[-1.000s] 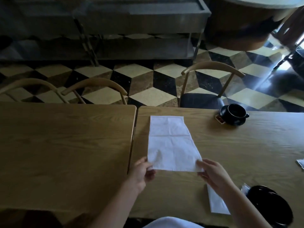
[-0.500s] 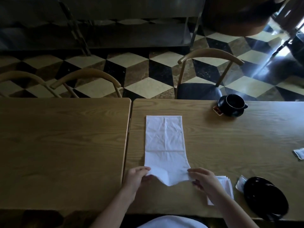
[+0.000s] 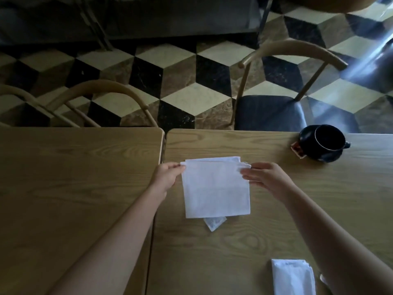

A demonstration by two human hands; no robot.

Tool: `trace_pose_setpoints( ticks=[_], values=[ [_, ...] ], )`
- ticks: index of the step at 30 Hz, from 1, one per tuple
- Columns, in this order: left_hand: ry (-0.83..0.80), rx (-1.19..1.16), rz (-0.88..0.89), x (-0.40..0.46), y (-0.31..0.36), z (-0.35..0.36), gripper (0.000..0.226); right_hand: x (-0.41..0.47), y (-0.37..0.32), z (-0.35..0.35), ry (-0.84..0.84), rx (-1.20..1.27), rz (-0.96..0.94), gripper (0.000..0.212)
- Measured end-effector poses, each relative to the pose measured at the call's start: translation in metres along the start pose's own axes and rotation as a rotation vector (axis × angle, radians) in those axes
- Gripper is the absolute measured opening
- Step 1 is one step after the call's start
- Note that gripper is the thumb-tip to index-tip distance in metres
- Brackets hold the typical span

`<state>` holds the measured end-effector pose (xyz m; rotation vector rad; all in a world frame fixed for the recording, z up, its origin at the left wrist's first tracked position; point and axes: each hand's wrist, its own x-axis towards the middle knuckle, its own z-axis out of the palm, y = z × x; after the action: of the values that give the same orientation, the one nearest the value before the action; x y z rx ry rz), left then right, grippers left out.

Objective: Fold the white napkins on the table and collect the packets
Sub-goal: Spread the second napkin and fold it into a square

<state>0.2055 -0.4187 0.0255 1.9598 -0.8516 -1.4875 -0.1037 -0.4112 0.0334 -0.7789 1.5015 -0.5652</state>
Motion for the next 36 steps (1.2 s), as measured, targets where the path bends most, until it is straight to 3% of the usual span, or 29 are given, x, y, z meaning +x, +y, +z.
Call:
trace_pose_setpoints(
  ticks=[4, 10, 18, 21, 24, 26, 36],
  values=[
    [0.024, 0.133, -0.090, 0.051, 0.001, 0.027, 0.016, 0.068, 0.006, 0.011, 0.187, -0.344, 0.019, 0.024],
    [0.121, 0.281, -0.149, 0.085, -0.017, 0.043, 0.009, 0.123, 0.014, 0.022, 0.220, -0.597, 0.017, 0.027],
    [0.295, 0.492, -0.010, 0.070, -0.021, 0.046, 0.013, 0.105, 0.019, 0.032, 0.281, -0.625, -0.027, 0.029],
    [0.117, 0.334, 0.043, 0.042, -0.032, 0.054, 0.006, 0.068, 0.027, 0.055, 0.166, -0.612, -0.101, 0.010],
    [-0.081, 0.125, -0.067, 0.005, -0.056, 0.062, 0.007, 0.026, 0.049, 0.088, -0.125, -0.450, -0.036, 0.007],
    [-0.143, 0.073, -0.143, -0.017, -0.075, 0.067, 0.008, 0.007, 0.067, 0.104, -0.208, -0.399, 0.028, 0.004],
    [-0.226, -0.067, -0.328, -0.028, -0.114, 0.067, 0.017, 0.004, 0.096, 0.119, -0.151, -0.405, 0.121, 0.008]
  ],
)
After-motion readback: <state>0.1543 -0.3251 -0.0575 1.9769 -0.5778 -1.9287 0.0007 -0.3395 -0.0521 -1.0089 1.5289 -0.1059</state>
